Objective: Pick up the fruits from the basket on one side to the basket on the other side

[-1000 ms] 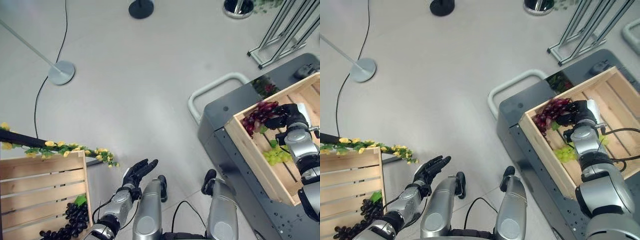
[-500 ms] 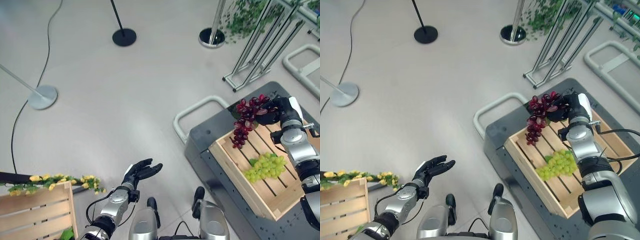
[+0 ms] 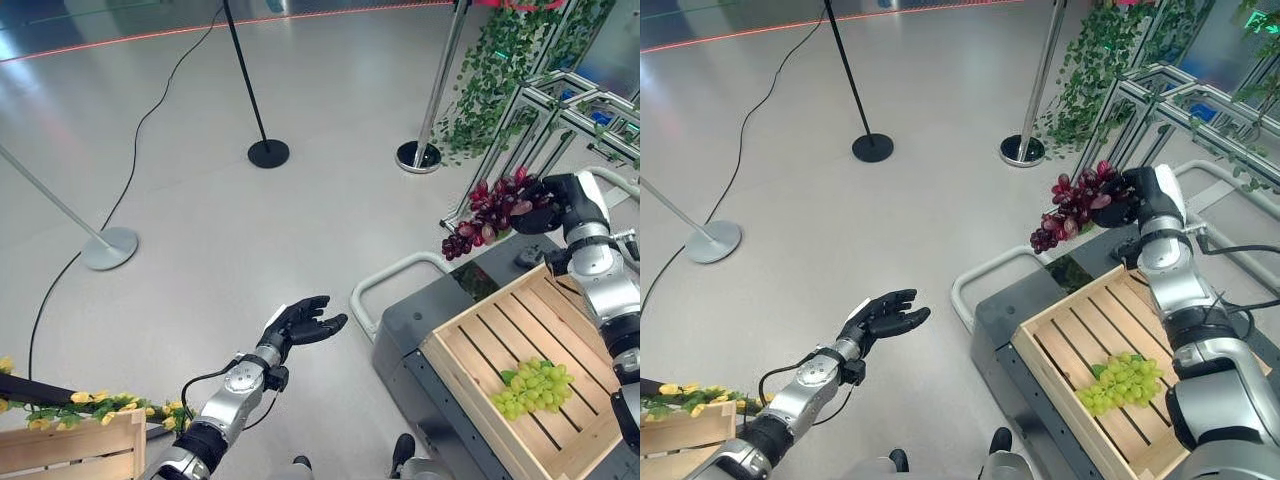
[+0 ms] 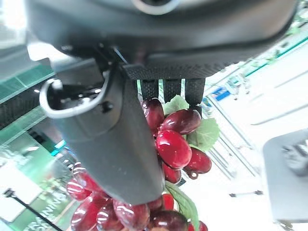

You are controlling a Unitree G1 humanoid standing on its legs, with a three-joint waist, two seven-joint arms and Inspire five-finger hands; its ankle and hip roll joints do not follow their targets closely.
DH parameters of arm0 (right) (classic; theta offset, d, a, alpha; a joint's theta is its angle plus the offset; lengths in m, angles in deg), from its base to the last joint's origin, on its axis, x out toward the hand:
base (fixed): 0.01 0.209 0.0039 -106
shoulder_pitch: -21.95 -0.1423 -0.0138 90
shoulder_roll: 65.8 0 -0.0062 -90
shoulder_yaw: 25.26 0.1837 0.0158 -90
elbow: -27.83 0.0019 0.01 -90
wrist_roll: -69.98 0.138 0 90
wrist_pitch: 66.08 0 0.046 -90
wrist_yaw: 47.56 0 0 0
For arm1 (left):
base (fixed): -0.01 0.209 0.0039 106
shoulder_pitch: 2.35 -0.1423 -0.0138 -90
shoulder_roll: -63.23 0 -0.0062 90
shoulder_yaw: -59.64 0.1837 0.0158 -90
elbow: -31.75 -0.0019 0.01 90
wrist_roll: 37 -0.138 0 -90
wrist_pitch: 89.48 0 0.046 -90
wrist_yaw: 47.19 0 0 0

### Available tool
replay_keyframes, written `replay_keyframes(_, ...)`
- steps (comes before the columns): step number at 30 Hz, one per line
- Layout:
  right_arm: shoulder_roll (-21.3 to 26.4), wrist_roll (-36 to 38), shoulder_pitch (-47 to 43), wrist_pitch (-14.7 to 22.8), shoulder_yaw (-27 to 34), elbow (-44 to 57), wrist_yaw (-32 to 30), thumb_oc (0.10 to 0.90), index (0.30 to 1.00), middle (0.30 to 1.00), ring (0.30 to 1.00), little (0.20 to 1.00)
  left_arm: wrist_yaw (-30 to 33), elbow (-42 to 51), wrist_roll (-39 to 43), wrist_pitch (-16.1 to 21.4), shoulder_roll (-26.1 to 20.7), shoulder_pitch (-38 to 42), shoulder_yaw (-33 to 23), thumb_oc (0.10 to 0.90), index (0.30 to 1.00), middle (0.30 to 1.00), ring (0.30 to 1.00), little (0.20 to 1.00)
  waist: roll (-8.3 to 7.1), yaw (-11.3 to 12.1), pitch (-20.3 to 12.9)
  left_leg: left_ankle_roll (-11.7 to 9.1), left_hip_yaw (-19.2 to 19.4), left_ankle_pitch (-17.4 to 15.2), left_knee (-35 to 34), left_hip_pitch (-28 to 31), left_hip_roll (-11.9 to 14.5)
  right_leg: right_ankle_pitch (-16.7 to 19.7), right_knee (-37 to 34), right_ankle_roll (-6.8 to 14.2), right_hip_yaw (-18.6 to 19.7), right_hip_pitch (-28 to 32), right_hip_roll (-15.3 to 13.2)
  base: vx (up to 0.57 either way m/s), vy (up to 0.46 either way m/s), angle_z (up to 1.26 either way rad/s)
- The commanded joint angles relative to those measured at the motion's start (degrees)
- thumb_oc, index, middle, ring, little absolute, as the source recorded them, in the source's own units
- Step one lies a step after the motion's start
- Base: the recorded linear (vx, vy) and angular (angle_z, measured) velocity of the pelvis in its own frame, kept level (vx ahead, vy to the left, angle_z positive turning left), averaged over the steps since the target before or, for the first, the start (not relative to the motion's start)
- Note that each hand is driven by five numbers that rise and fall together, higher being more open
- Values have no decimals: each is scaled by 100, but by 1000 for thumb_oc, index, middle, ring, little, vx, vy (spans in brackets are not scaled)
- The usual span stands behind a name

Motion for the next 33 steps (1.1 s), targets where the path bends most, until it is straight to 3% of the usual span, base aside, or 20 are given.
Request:
replay_keyframes(1, 553, -8, -1317, 798, -527, 391, -197, 400, 300, 300, 300, 300, -128, 682, 135, 308, -242, 695, 336, 800, 900, 900, 900, 900, -286, 155, -817, -139, -71, 660, -311, -469, 113, -148, 93, -95, 108, 204, -55, 25, 12, 5)
replay_keyframes(10, 338, -44, -1771, 600, -802, 922, -14, 400, 300, 300, 300, 300, 70, 1311, 151, -256, -553, 1763, 122, 800, 900, 900, 900, 900, -269, 209, -965, -141, -267, 637, -337, -431, 63, -203, 50, -78, -17, 352, -75, 42, 9, 11)
replay_keyframes(15, 133, -118, -2093, 400, -1008, 1021, 232, 400, 300, 300, 300, 300, 222, 1174, 28, -540, -691, 2462, 122, 800, 900, 900, 900, 900, -277, 236, -1046, -145, -375, 623, -379, -404, 27, -245, 8, -63, -94, 443, -71, 33, 3, 16)
replay_keyframes(27, -618, -57, -2537, 105, -1369, 1338, 730, 400, 300, 300, 300, 300, 430, 704, 239, -1004, -430, 3459, 152, 800, 900, 900, 900, 900, -258, 293, -1167, -140, -549, 638, -406, -458, -21, -279, -39, -29, -185, 512, -112, 16, 6, 8)
replay_keyframes(33, -971, -62, -2631, 45, -1489, 1549, 905, 400, 300, 300, 300, 300, 184, 603, 628, -1057, -250, 3582, 160, 800, 900, 900, 900, 900, -246, 334, -1208, -126, -601, 636, -406, -478, -50, -300, -48, -31, -178, 526, -113, 24, 17, 7)
